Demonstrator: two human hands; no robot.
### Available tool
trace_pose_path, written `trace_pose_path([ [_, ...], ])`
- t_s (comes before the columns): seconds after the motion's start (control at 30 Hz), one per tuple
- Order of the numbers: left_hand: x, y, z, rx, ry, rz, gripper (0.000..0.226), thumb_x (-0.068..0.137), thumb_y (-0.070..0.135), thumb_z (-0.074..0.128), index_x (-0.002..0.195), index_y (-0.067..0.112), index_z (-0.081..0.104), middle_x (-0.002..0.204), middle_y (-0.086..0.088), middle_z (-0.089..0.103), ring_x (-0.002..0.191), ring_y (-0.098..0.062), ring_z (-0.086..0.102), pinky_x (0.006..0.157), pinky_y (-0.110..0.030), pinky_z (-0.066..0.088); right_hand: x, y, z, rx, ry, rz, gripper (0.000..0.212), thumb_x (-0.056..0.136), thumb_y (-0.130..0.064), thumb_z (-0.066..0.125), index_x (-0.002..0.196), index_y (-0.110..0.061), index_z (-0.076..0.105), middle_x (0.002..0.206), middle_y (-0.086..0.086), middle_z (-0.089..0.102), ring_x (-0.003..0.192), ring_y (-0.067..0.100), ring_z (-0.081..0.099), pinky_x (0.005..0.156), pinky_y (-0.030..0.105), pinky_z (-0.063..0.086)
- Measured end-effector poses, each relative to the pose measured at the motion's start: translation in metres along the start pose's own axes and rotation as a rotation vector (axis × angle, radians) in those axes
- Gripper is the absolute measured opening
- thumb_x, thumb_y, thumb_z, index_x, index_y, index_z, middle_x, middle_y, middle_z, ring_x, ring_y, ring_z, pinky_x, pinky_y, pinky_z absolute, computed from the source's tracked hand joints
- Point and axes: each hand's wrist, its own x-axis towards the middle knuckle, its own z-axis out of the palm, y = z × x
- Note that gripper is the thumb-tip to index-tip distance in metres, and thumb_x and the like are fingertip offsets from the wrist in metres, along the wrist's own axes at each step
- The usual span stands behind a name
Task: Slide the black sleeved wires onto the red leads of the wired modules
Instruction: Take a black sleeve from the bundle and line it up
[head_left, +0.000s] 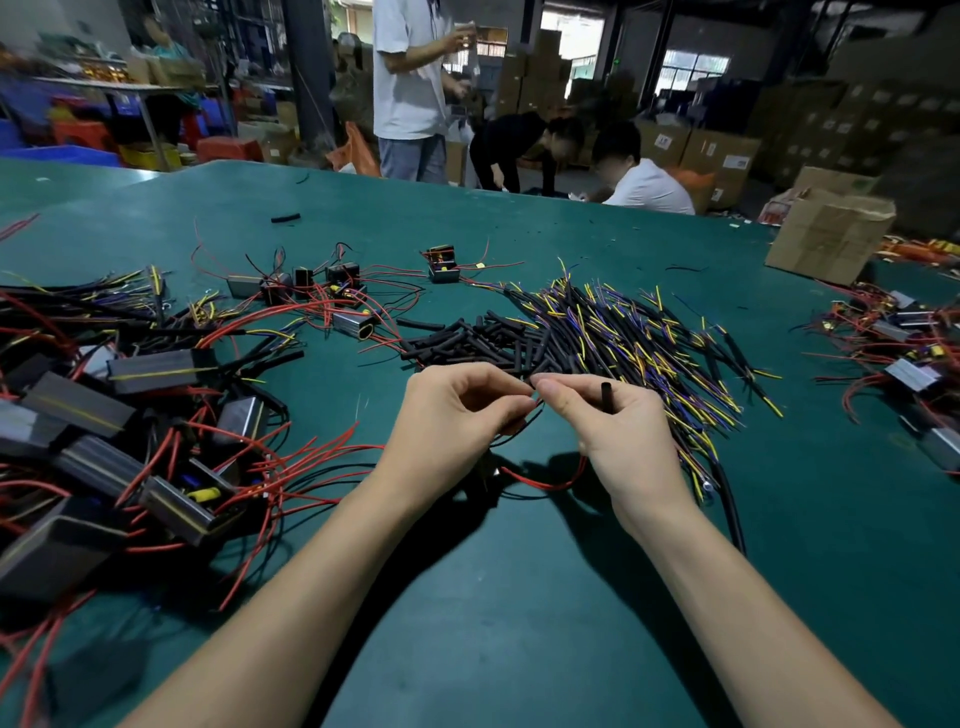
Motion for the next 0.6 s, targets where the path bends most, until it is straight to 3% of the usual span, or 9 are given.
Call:
trace_pose_path([
  [0.13, -0.002, 0.000, 0.002, 0.060, -0.026, 0.049, 0.004, 0.079, 0.009, 0.075, 0.083, 0.008, 0.075, 0.073, -0.001, 0.073, 0.063, -0.005, 0.063, 0.067, -0.021, 0.054, -0.001, 0.001, 0.001, 0.059, -0.013, 0.051, 0.004, 0.085, -0.008, 0.068, 0.086, -0.008, 0.071, 0.047, -0.017, 0.058, 0.044, -0.005, 0.051, 0.048, 0.004, 0.037],
  [0.3, -0.004, -0.002, 0.006, 0.158, 0.043, 0.139, 0.002, 0.080, 0.008, 0.074, 0.079, 0.006, 0.074, 0.069, 0.004, 0.070, 0.056, 0.005, 0.055, 0.059, -0.009, 0.042, -0.002, 0.002, -0.002, 0.071, -0.076, 0.056, 0.009, 0.086, -0.006, 0.066, 0.093, -0.001, 0.070, 0.042, -0.018, 0.052, 0.039, -0.006, 0.049, 0.043, 0.004, 0.036],
  [0.4, -0.005, -0.003, 0.008, 0.187, 0.061, 0.145, 0.003, 0.081, 0.005, 0.072, 0.080, 0.008, 0.074, 0.072, 0.002, 0.071, 0.059, 0.001, 0.059, 0.062, -0.013, 0.046, 0.001, 0.001, -0.005, 0.050, -0.070, 0.046, 0.011, 0.086, -0.010, 0.067, 0.095, -0.005, 0.072, 0.053, -0.016, 0.058, 0.047, -0.006, 0.050, 0.048, 0.005, 0.037],
  [0.5, -0.004, -0.002, 0.007, 0.209, 0.077, 0.146, 0.007, 0.081, 0.004, 0.071, 0.083, 0.010, 0.075, 0.079, -0.002, 0.072, 0.067, -0.008, 0.064, 0.068, -0.019, 0.051, 0.005, -0.002, -0.013, -0.050, -0.071, -0.042, 0.012, 0.086, -0.015, 0.069, 0.096, -0.020, 0.073, 0.072, -0.006, 0.062, 0.065, 0.002, 0.051, 0.062, 0.010, 0.040],
  [0.6, -0.004, -0.001, 0.005, 0.209, 0.075, 0.157, 0.008, 0.081, 0.004, 0.071, 0.083, 0.010, 0.076, 0.078, -0.003, 0.072, 0.065, -0.010, 0.062, 0.064, -0.018, 0.049, 0.006, -0.003, -0.016, -0.104, -0.110, -0.106, 0.011, 0.085, -0.011, 0.070, 0.089, -0.021, 0.074, 0.077, -0.005, 0.070, 0.071, 0.005, 0.058, 0.069, 0.014, 0.045],
])
